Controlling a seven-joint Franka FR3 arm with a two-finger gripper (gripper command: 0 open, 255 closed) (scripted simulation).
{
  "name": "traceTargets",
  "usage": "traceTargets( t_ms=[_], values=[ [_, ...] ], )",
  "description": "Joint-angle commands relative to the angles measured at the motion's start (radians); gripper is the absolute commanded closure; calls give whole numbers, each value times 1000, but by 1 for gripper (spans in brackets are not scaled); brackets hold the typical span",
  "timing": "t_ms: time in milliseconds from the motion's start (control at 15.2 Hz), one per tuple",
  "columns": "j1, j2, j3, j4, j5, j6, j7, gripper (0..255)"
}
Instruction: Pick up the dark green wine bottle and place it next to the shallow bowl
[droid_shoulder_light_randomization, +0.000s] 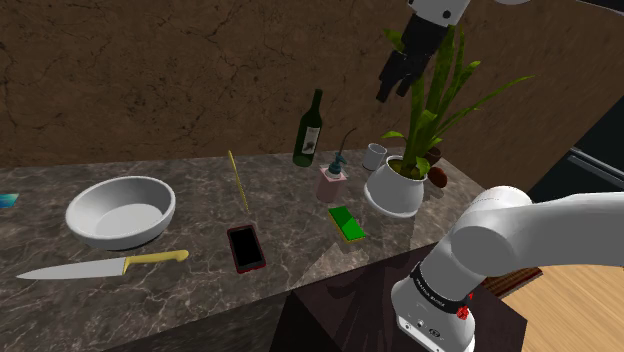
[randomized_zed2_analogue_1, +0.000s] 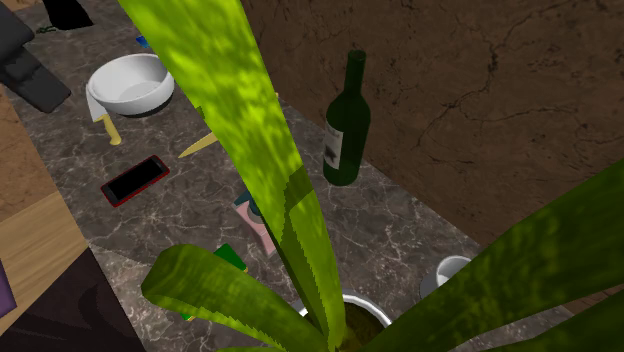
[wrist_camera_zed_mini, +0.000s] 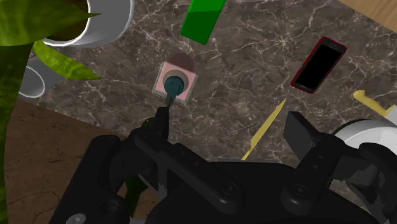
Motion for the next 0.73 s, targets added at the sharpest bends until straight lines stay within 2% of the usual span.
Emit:
traceTargets(
  t_ms=[0,660],
  values=[
    [0,0,0,0,0,0,0,0],
    [-35,364,-56,148,-9,211,4,0]
  ],
)
